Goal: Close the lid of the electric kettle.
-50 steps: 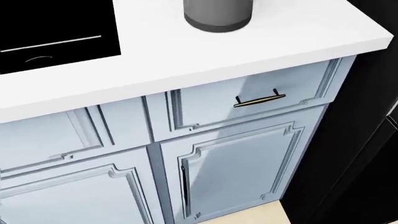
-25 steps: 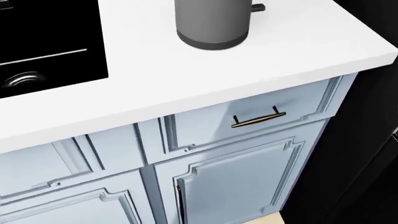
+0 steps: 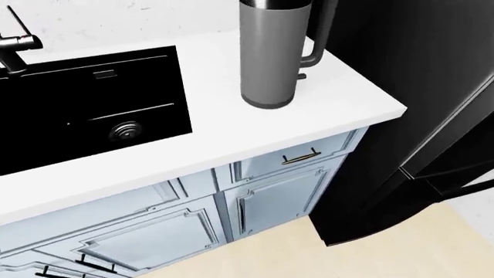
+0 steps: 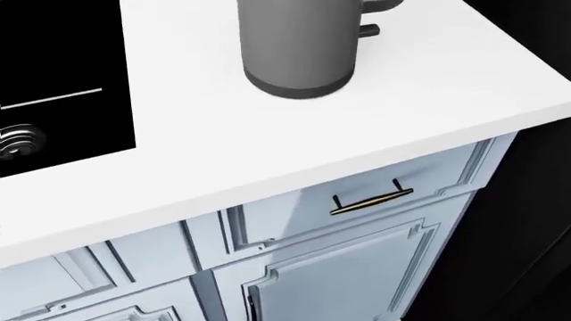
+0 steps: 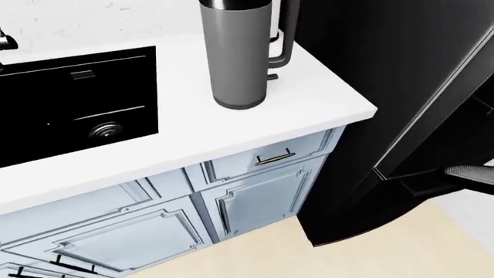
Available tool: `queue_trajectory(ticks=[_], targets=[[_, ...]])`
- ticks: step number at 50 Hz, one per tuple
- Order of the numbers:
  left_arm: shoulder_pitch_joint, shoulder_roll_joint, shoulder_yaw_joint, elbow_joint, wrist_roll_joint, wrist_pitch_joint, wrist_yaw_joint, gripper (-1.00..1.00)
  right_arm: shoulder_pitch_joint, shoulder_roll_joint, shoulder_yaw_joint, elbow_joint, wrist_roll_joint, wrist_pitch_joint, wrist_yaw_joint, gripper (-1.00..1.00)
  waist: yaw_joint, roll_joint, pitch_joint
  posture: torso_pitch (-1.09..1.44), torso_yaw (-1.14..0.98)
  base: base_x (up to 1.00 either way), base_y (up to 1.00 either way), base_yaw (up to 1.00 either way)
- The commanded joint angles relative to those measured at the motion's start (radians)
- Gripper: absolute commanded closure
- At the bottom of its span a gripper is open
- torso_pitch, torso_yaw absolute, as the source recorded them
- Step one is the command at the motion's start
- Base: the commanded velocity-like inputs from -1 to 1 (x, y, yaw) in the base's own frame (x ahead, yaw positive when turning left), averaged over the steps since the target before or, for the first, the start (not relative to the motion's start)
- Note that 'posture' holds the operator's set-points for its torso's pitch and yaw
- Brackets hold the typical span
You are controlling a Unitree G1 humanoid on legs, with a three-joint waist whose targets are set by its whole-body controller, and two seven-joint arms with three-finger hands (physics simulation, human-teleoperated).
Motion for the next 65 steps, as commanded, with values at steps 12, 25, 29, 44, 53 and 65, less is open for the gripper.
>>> queue_trajectory(ticks=[12,25,29,44,53,65], targets=[[-0.01,0.037,0.02,-0.029,-0.008,-0.025,-0.002,-1.0,-0.006,-0.023,-0.031,0.002,-0.015,-0.031,-0.005,-1.0,-0.006,-0.075,-0.018,0.0,0.0,0.1,0.0,0.0],[-0.011,0.042,0.023,-0.025,-0.01,-0.024,-0.002,-1.0,-0.006,-0.028,-0.036,0.005,-0.01,-0.03,-0.006,-1.0,-0.009,0.02,-0.014,0.0,0.0,0.1,0.0,0.0],[-0.012,0.043,0.02,-0.025,-0.011,-0.025,0.001,-1.0,-0.01,-0.031,-0.028,0.004,-0.018,-0.036,-0.004,-1.0,-0.002,-0.011,0.005,0.0,0.0,0.07,0.0,0.0],[-0.014,0.034,0.01,-0.026,0.0,-0.032,-0.003,-1.0,-0.017,-0.006,-0.017,0.0,-0.023,-0.051,0.004,-1.0,-0.004,-0.034,0.007,0.0,0.0,0.0,0.0,0.0],[-0.014,0.032,0.009,-0.03,-0.003,-0.032,-0.001,-1.0,0.004,-0.02,-0.043,0.019,0.103,-0.118,-0.074,-1.0,-0.014,-0.027,0.009,0.0,0.0,0.0,0.0,0.0],[-0.015,0.034,0.006,-0.028,-0.001,-0.036,-0.003,-1.0,0.039,-0.034,-0.042,0.021,0.119,-0.149,-0.095,-1.0,-0.018,-0.028,0.015,0.0,0.0,0.0,0.0,0.0]])
